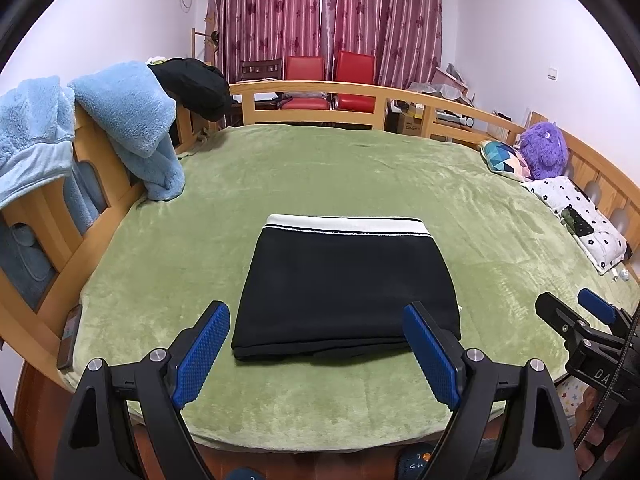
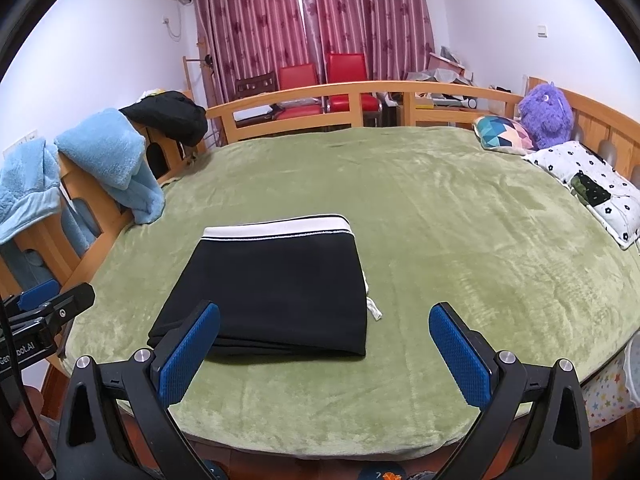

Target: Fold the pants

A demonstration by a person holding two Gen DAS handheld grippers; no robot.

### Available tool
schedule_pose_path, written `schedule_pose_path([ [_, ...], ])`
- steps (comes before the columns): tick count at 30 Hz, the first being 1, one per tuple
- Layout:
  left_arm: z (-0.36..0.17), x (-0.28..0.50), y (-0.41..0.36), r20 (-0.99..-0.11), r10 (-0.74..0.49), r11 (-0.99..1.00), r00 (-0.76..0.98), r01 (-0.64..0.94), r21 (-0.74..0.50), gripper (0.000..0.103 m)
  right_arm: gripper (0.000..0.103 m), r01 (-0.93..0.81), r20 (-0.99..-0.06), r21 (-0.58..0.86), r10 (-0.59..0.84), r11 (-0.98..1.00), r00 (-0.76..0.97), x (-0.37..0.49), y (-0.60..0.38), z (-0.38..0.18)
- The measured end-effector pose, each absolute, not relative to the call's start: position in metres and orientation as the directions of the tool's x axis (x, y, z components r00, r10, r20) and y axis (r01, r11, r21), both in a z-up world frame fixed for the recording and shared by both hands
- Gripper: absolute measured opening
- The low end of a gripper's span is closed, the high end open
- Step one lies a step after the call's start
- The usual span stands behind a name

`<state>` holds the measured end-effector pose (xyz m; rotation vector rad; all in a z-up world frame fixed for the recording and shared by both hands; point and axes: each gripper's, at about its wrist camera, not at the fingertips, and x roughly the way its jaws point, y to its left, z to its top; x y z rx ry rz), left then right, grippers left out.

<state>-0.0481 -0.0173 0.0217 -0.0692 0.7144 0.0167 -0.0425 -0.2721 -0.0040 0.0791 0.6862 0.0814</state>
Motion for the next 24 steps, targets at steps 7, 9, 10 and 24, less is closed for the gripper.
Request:
schedule_pose_path([
  [7, 0.0215, -0.0501, -0.0183, -0.656, -0.008, 0.997, 0.755, -0.043, -0.062, 0.088, 0.103, -0.041, -0.631, 0.103, 0.098, 0.994, 0.770, -0.0421, -0.2745, -0.0052],
  [9, 0.0213, -0.0495, -0.0173, -0.656, -0.009, 0.997, 0.754, -0.041, -0.061, 0.088, 0.103, -0.040, -0.632, 0.102, 0.096, 0.994, 0.769, -0.0417, -0.2753, -0.0056],
  [10, 0.0214, -0.0494, -0.0173, -0.656, -0.009, 0.997, 0.755, -0.040, -0.061, 0.088, 0.103, -0.040, -0.633, 0.100, 0.095, 0.994, 0.768, -0.0413, -0.2752, -0.0056],
  [24, 0.0217, -0.0526, -0.0194, -0.654, -0.004, 0.997, 0.756, -0.048, -0.061, 0.088, 0.103, -0.038, -0.634, 0.092, 0.088, 0.995, 0.768, -0.0414, -0.2760, -0.0064],
])
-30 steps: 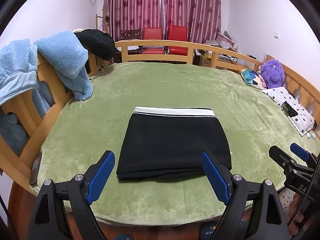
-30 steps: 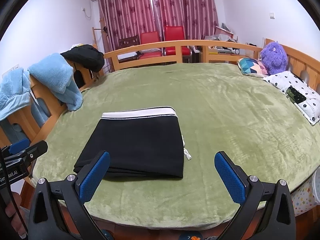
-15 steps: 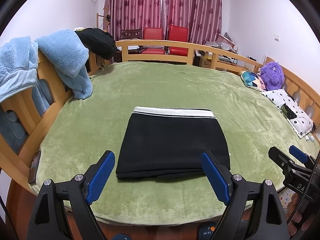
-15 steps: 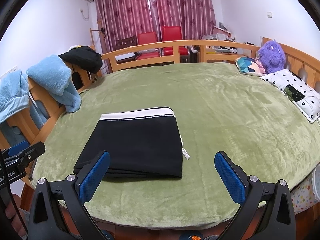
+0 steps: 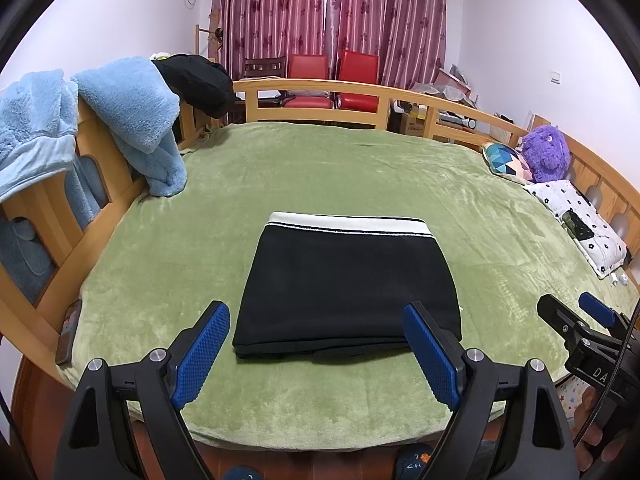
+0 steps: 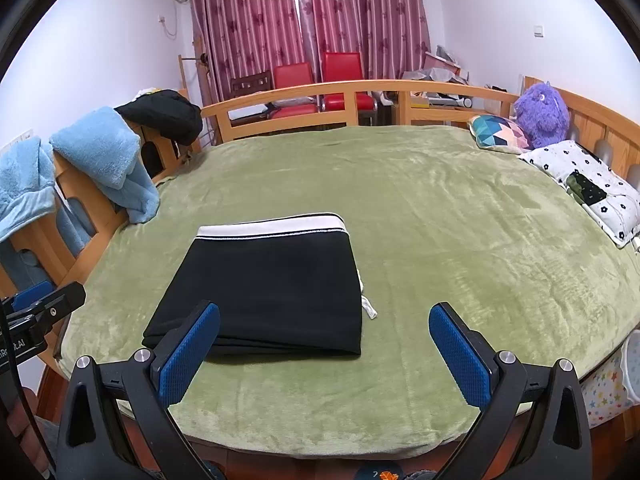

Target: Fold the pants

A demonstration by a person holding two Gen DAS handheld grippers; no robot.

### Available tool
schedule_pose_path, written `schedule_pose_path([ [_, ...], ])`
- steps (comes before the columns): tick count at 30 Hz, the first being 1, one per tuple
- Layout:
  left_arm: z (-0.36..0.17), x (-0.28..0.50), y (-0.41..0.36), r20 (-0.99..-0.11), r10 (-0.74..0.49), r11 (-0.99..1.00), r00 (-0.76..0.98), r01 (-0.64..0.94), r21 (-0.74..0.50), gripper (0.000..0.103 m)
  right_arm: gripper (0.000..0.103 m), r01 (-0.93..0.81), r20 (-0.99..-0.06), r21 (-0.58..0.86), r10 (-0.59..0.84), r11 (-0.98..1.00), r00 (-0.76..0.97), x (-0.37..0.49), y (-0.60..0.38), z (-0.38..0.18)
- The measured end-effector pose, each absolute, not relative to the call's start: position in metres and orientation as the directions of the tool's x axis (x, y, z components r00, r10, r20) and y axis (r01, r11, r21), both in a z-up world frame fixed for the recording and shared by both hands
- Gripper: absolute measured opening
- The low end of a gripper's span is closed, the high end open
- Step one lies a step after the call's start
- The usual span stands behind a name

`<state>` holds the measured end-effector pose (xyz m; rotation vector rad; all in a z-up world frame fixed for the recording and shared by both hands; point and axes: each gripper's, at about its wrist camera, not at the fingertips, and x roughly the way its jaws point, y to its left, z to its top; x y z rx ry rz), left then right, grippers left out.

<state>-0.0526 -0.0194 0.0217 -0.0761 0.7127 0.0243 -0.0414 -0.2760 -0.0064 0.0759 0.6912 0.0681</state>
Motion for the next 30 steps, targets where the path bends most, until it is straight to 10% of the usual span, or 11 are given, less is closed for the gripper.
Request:
schedule_pose_path([
  [30, 0.028, -0.066, -0.034, -0.651, 0.024, 0.995, 0.759, -0.079, -0.055, 0.088, 0.103, -0.031, -0.634, 0.081, 0.075, 0.996, 0.770, -0.041, -0.275, -0.006],
])
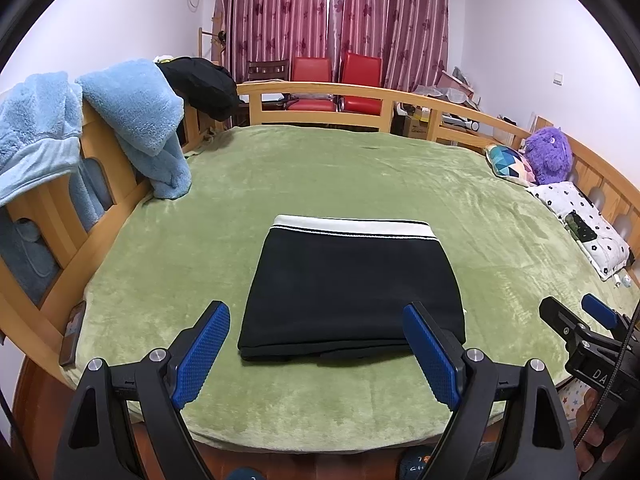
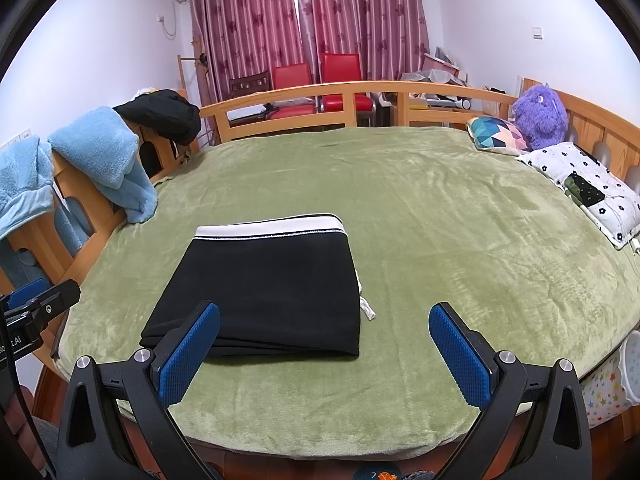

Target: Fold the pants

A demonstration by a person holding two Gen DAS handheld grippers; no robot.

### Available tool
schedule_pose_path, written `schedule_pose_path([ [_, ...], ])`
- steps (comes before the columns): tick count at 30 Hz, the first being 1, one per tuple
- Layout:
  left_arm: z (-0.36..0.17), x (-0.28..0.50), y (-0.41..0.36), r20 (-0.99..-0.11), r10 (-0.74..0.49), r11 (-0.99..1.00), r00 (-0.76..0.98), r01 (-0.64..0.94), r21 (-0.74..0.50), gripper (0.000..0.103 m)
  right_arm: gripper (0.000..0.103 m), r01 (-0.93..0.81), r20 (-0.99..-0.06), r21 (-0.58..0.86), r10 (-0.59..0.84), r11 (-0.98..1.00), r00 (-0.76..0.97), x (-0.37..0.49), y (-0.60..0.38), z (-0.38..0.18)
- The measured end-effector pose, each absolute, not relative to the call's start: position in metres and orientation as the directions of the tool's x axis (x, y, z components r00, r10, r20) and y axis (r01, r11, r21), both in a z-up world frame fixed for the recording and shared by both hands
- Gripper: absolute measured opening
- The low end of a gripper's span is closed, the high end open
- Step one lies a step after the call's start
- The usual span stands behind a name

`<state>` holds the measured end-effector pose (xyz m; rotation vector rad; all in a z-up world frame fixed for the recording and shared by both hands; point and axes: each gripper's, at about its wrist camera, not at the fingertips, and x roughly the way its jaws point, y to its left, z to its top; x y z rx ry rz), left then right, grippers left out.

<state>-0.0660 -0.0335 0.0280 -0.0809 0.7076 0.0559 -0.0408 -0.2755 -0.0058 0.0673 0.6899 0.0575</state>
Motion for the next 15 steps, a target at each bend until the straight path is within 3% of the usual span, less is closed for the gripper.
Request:
schedule_pose_path([
  [15, 0.0282, -0.0682, -0.0404, -0.654, 0.021, 0.995, 0.756, -0.082, -0.063, 0.088, 0.103, -0.022, -0.633, 0.075, 0.064, 0.997, 0.771, -0.0411, -0.2767, -0.0064],
])
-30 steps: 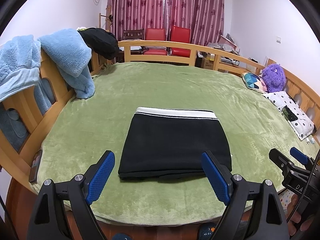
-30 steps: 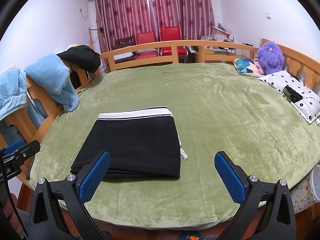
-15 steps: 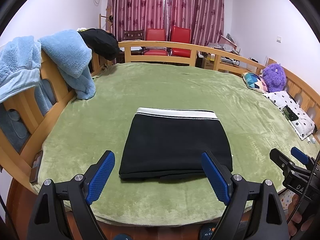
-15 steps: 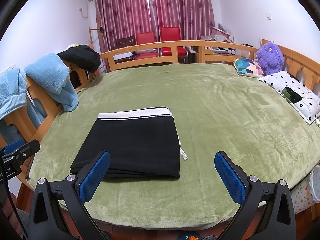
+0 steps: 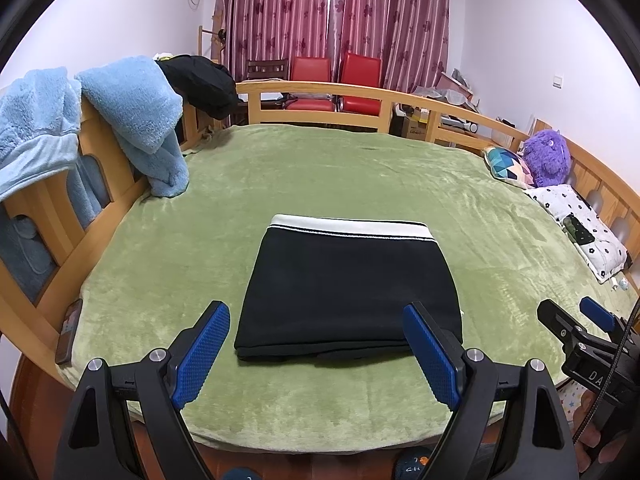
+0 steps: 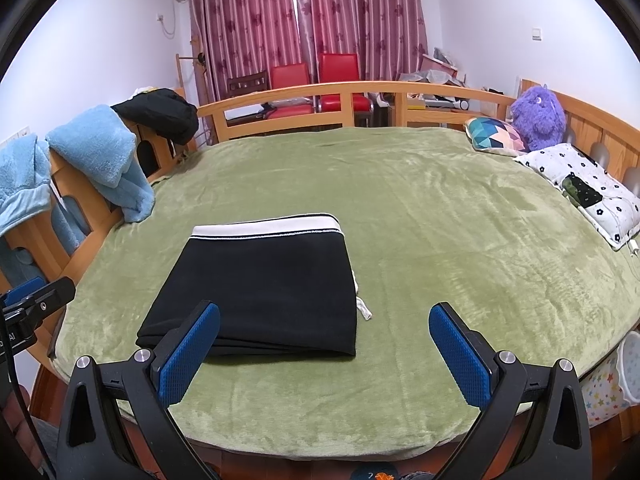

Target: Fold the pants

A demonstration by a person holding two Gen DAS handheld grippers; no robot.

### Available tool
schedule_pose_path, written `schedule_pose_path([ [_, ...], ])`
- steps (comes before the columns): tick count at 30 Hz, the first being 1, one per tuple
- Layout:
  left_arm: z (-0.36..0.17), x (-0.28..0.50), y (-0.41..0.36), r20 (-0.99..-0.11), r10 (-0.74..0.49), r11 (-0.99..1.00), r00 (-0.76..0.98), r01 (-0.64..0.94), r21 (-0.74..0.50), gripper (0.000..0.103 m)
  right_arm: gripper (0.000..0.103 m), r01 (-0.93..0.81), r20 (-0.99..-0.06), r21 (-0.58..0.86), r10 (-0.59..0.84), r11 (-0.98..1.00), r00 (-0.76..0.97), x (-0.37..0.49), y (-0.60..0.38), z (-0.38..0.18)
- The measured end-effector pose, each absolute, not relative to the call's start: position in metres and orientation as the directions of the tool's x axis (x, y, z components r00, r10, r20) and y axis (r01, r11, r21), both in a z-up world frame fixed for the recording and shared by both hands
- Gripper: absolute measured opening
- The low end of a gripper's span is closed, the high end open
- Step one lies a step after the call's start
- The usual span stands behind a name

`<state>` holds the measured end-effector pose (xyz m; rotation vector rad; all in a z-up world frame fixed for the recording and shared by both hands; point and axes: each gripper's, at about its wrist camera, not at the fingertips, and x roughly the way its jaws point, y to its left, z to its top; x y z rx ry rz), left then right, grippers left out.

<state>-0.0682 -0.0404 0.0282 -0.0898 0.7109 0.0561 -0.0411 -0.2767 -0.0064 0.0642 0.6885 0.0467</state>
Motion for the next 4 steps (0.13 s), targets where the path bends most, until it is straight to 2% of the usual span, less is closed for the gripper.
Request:
schedule_pose_path([
  [4, 0.0291, -0.0691, -0.0438, -0.653, 0.033, 0.994, 0.757, -0.093, -0.057, 0.088, 0.103, -0.023, -0.631, 0.073, 0.064, 0.997, 0.773, -0.0413, -0.2780, -0.0067],
])
